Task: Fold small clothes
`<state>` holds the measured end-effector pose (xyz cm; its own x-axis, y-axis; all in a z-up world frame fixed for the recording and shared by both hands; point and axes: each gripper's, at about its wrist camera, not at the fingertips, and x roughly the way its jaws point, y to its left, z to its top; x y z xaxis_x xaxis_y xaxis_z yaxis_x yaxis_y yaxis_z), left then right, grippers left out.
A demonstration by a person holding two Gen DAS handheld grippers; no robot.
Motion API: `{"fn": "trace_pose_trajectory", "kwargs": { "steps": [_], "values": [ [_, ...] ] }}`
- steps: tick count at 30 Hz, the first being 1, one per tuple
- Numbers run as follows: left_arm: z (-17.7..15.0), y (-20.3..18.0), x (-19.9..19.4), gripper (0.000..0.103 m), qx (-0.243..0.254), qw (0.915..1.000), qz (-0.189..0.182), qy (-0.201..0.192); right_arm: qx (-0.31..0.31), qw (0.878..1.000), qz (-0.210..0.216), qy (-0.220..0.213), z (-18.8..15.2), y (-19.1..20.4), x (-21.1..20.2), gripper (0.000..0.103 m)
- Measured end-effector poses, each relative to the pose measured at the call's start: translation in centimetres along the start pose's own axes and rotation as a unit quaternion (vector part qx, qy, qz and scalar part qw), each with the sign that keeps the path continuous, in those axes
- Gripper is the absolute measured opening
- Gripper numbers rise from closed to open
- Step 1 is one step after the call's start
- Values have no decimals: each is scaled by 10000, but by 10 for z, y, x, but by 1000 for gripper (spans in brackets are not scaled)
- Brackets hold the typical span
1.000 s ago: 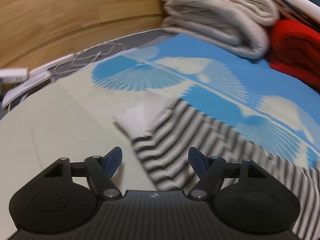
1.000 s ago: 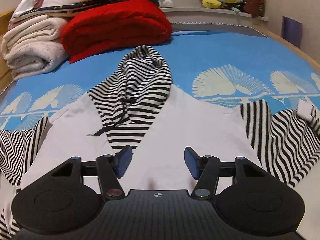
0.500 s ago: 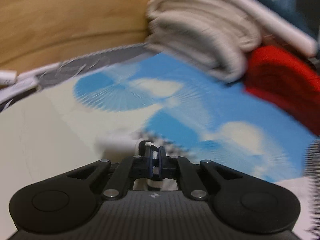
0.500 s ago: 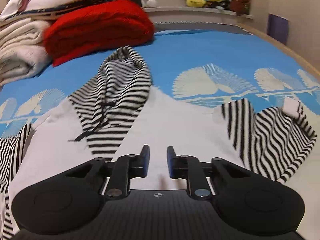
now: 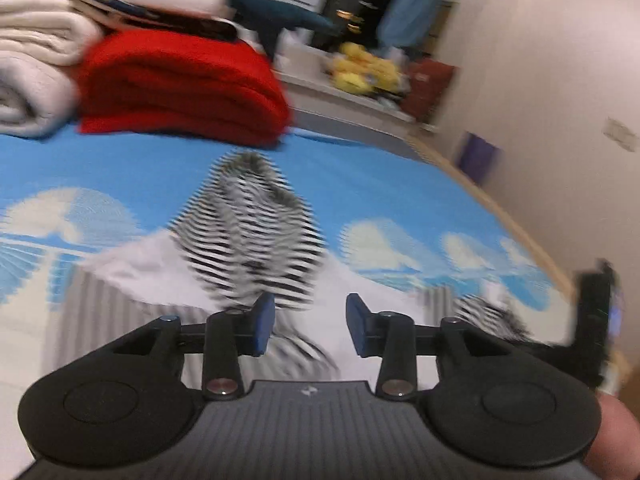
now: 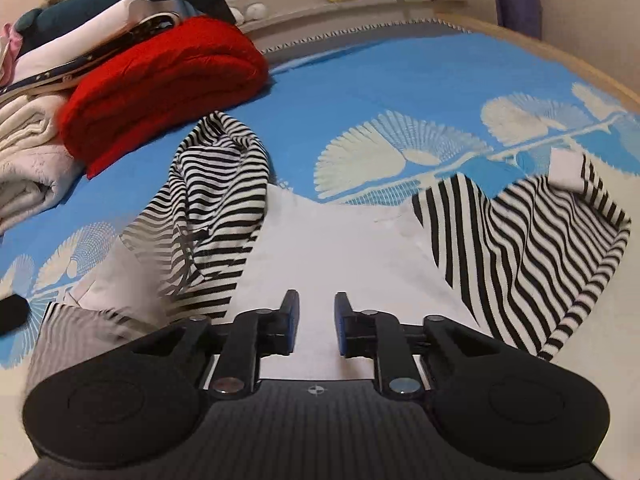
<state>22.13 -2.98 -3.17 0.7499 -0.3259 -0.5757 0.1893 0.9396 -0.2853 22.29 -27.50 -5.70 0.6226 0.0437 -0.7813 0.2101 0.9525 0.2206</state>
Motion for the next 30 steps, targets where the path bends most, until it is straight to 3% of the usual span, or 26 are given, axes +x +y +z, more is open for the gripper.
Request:
{"fn": "trace_pose_trajectory", "kwargs": {
  "steps": [3,6,8,11,16,18,20,22,24,28,30],
  "values": [
    [6,37,8,44,-595,9946,841,147,125,9996,64,236,-4,-3,12,27],
    [9,74,19,44,-1107,9792,1622,501,199,9987,166,441,-10,-1,29,27],
    [11,101,21,44,-1504,9684,1885,637,367,9970,279,624,-14,1,42,27],
    [11,121,12,44,-1912,9594,1956,689,698,9922,574,859,-17,4,64,27],
    [17,134,-1,44,-2015,9583,1928,622,1001,9892,528,932,-16,7,91,27],
    [18,140,0,44,-1995,9581,1964,604,832,9916,531,836,-14,12,94,26],
    [19,144,0,44,-1973,9575,2011,620,578,9941,466,791,-13,18,96,12],
    [20,150,-1,44,-1974,9565,2059,619,598,9949,384,714,-10,16,90,5],
    [20,153,-3,44,-1971,9558,2088,629,788,9945,508,461,-1,16,71,4],
    [21,155,-4,44,-1905,9576,2068,627,629,9938,771,-495,18,24,1,4],
    [20,154,-3,44,-1875,9580,2072,648,443,9957,325,-750,16,22,-20,4]
  ]
}}
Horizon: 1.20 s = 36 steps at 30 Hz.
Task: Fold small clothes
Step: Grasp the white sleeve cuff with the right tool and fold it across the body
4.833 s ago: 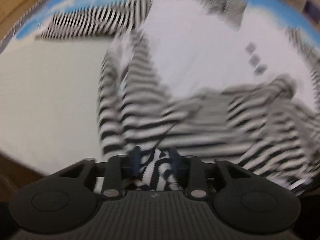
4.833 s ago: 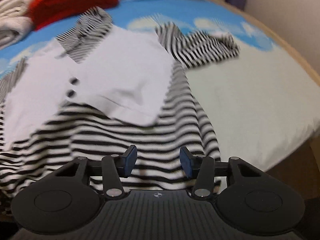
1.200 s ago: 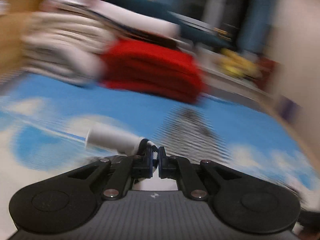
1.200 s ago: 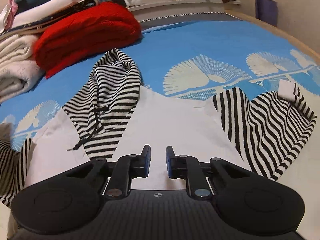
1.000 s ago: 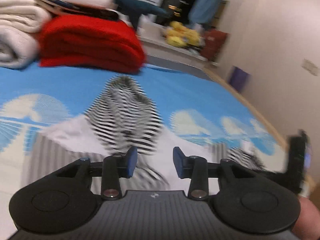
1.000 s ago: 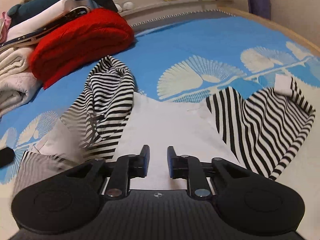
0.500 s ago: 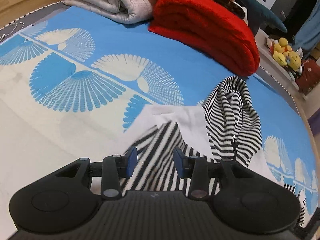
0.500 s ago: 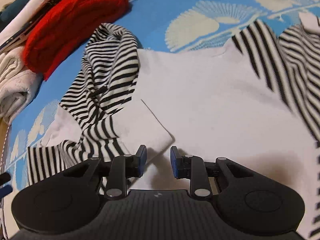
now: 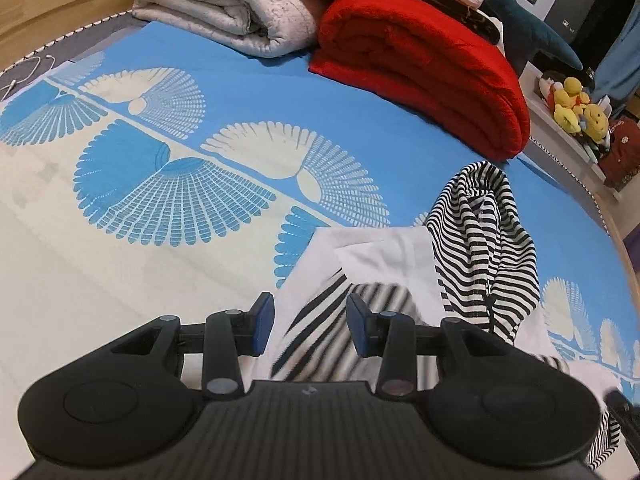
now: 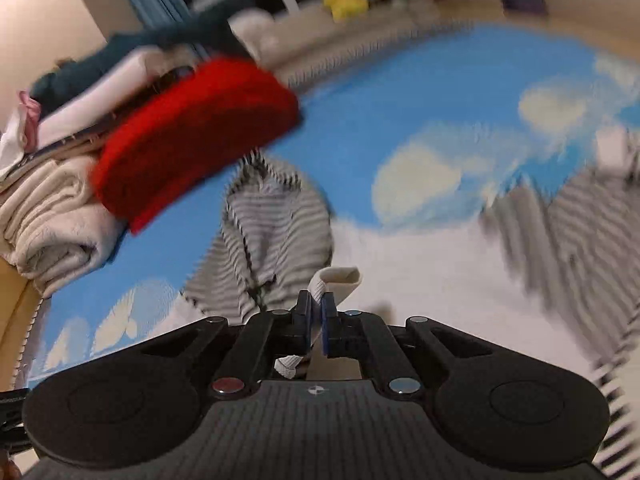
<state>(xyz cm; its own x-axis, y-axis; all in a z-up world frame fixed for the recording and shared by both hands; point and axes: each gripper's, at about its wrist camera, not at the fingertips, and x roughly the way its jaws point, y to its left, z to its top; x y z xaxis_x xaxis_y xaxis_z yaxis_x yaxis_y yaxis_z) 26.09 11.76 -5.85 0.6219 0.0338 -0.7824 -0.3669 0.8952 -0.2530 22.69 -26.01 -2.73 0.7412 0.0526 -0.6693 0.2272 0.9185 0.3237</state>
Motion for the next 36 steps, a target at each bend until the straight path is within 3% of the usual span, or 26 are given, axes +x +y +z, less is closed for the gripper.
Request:
{"fn": "trace_pose_trajectory", "kwargs": {
  "steps": [1,4,6,10,12,14,16,18,20,24,27,30,33,35,36],
  "values": [
    [-1,-1,2,44,18,10000,-4,37,25,9994,-344,53,-3,-7,-2,4],
    [-5,-4,10,47,3,9994,-143,301,412,9874,-1335,743,-16,-40,20,5],
    [-11,-6,18,47,-37,9984,-234,511,497,9800,-1639,1009,-20,-53,31,10],
    [-23,-12,27,47,181,9967,-263,749,474,9899,-1149,678,-10,-54,31,13],
    [-30,-9,33,47,112,9943,-389,982,504,9923,-659,917,-11,-54,41,18],
    [-39,-5,41,47,93,9908,-504,1253,486,9878,-564,1365,-18,-55,58,22],
    [-53,-1,54,47,419,9853,-234,1641,436,9782,-770,1877,-29,-60,74,24],
    [-65,5,67,41,814,9779,181,1919,498,9773,-811,1892,-28,-63,73,23],
    [-64,6,64,41,982,9764,134,1917,360,9775,-863,1889,-22,-58,68,24],
    [-57,-5,47,41,1280,9794,250,1538,246,9821,-679,1738,-13,-58,66,29],
    [-69,-6,60,41,1239,9731,190,1932,162,9750,-893,2029,-24,-66,76,28],
    [-67,-11,55,41,1307,9754,269,1757,176,9742,-1110,1959,-14,-63,66,28],
    [-57,-20,40,43,1256,9829,-12,1348,129,9824,-892,1638,-10,-60,58,29],
    [-57,-21,45,44,935,9832,-396,1514,7,9749,-862,2051,-19,-62,70,29],
    [-62,-21,53,45,874,9794,-437,1768,44,9736,-860,2114,-24,-67,72,29]
  ]
}}
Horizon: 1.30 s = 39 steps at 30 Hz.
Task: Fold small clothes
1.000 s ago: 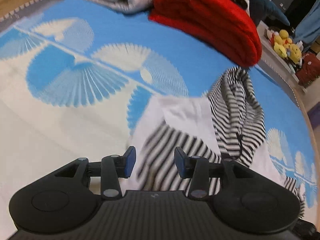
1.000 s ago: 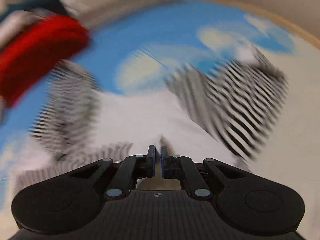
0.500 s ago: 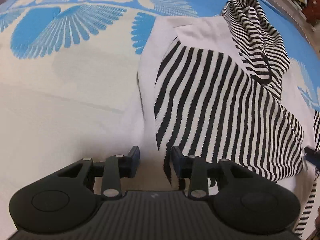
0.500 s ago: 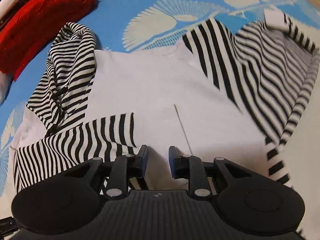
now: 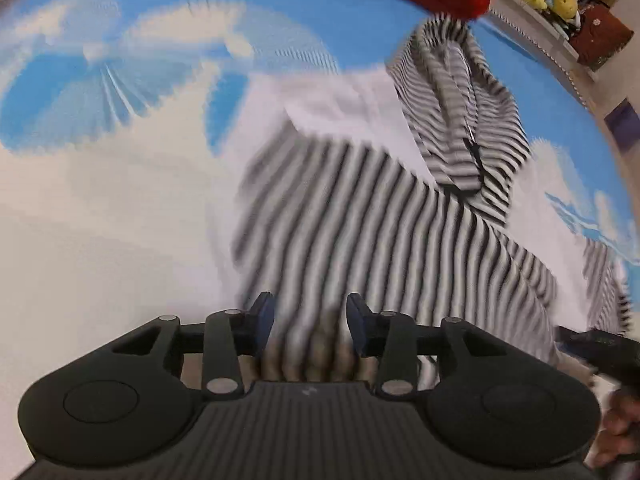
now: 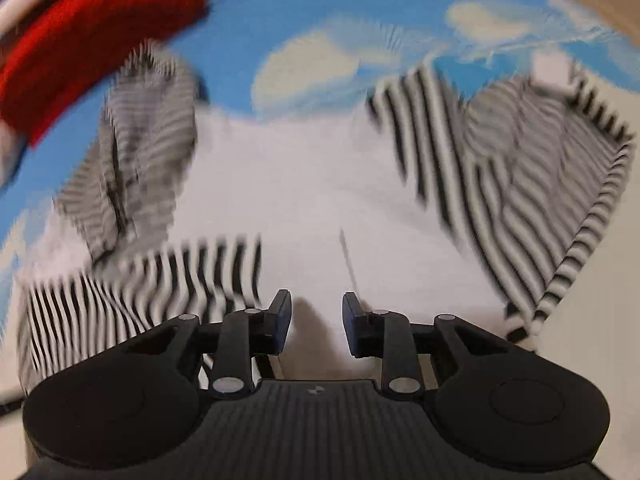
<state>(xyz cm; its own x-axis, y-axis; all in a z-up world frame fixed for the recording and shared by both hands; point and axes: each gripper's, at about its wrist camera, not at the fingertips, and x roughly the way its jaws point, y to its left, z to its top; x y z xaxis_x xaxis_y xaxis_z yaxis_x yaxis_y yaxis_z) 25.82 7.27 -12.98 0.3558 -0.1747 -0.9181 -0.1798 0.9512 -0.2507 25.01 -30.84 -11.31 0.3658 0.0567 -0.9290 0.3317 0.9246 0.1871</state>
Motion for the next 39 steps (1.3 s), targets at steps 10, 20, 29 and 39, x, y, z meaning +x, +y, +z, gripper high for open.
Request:
{"fn": "trace_pose_trajectory", "kwargs": {
  "steps": [10,20,29,39],
  "values": [
    [-1,-52,-30,59,599,9967,115,-528,290,9932,-6,-1132,29,-47,-45,31],
    [-7,-92,-22,61,862,9945,97,-587,200,9777,-536,-2019,64,-153,-58,0],
    [-5,-89,-12,61,844,9951,134,-494,-226,9644,-1163,-2365,102,-197,-30,39],
    [0,-78,-11,61,691,9965,155,-451,-1112,9558,-1763,-2073,112,-199,13,39]
  ]
}}
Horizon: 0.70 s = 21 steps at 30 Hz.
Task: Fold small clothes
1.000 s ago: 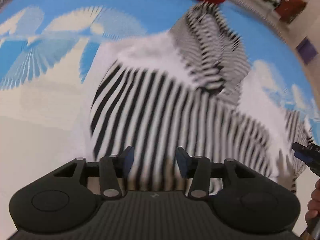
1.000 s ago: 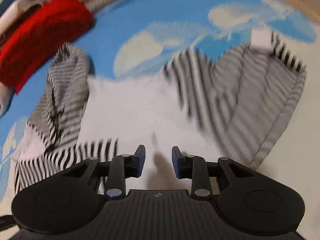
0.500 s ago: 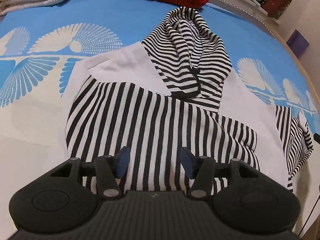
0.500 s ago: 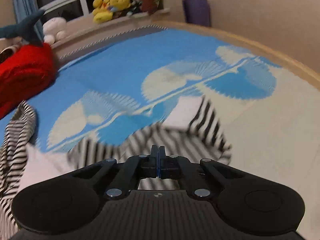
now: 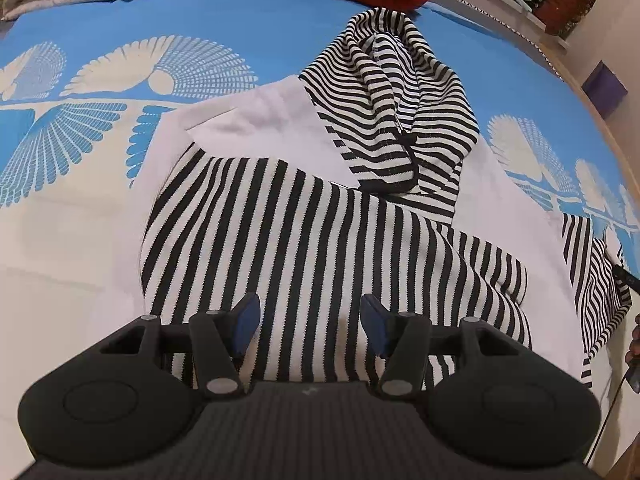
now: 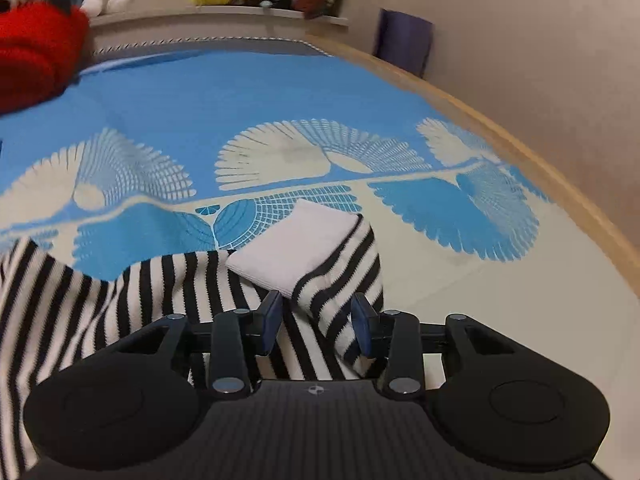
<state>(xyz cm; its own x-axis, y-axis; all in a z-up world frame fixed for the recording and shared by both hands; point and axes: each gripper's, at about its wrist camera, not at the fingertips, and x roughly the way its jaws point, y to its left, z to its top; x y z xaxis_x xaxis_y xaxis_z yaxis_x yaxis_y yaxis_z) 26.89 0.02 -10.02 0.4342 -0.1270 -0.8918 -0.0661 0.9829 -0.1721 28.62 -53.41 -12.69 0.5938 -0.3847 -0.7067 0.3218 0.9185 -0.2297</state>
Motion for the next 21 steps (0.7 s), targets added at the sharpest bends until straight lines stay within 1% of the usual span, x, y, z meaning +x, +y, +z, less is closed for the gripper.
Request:
{"fn": "trace_pose_trajectory", "kwargs": {
  "steps": [1,2,3,5,7,10,13,15,17,18,19,20,21],
  "values": [
    [0,1,-1,61,-3,10000,-9,-1,-151,9999,20,45,-1,3,2,35],
    [1,2,-2,61,-19,10000,-21,-3,-256,9996,-36,68,-2,6,3,25],
    [2,4,-3,61,-49,10000,-27,-14,-264,9996,-104,74,-2,7,2,6],
    [4,9,-6,61,-134,9999,-37,-59,-148,9998,-129,-11,2,6,-6,6],
    [8,15,-11,61,-253,9996,-49,-124,99,9998,-79,-173,12,6,-24,5],
    [12,26,-19,61,-420,9989,-96,-199,430,9968,352,-571,34,25,-68,5],
    [16,41,-28,61,-681,9972,-142,-281,596,9862,1282,-866,48,77,-126,5],
    [18,51,-33,61,-873,9955,-190,-320,516,9715,2094,-986,47,127,-168,5],
    [20,62,-37,61,-1063,9934,-270,-348,588,9446,3095,-923,37,176,-207,5],
    [21,68,-40,61,-1145,9923,-310,-363,571,9271,3610,-828,29,202,-224,5],
    [22,72,-42,61,-1209,9914,-333,-383,523,9130,3984,-712,21,224,-235,6],
    [23,78,-44,61,-1277,9904,-333,-407,424,8997,4316,-490,12,245,-241,6],
    [23,82,-46,61,-1318,9899,-316,-417,226,8866,4620,-58,1,267,-240,12]
  ]
}}
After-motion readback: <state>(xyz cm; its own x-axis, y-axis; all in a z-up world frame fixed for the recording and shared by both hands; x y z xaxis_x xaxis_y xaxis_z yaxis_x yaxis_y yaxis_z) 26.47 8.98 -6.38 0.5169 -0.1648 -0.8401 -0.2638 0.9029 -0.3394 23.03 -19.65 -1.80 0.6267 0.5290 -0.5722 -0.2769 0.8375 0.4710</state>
